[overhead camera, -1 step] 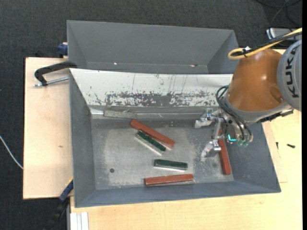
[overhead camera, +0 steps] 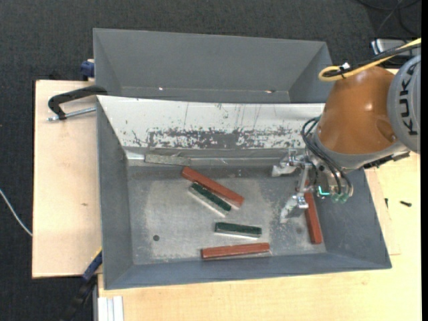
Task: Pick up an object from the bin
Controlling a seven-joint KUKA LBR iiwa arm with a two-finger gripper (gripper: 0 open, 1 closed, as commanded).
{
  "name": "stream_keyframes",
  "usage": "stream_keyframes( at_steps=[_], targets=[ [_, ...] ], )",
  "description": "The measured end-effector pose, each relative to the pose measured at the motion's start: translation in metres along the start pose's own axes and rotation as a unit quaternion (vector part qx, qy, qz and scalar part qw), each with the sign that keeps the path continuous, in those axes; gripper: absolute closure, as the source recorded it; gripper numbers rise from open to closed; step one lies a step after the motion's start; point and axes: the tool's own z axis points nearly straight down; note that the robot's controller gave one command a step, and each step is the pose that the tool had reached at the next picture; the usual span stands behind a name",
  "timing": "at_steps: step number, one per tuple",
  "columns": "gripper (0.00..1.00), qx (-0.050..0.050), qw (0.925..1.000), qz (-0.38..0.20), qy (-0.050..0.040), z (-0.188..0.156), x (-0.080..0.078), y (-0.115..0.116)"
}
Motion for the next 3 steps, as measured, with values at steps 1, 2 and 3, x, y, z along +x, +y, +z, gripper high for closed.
stream_keyframes(
  at_steps=[1,2,3],
  targets=[
    [1.0,-0.001,0.9977,0.067,0.0004,0.083,0.029,0.056],
    [1.0,-0.001,0.9977,0.067,0.0004,0.083,0.029,0.056],
    [1.0,0.0,0.9982,0.06,-0.0047,-0.086,0.022,0.04]
  ],
)
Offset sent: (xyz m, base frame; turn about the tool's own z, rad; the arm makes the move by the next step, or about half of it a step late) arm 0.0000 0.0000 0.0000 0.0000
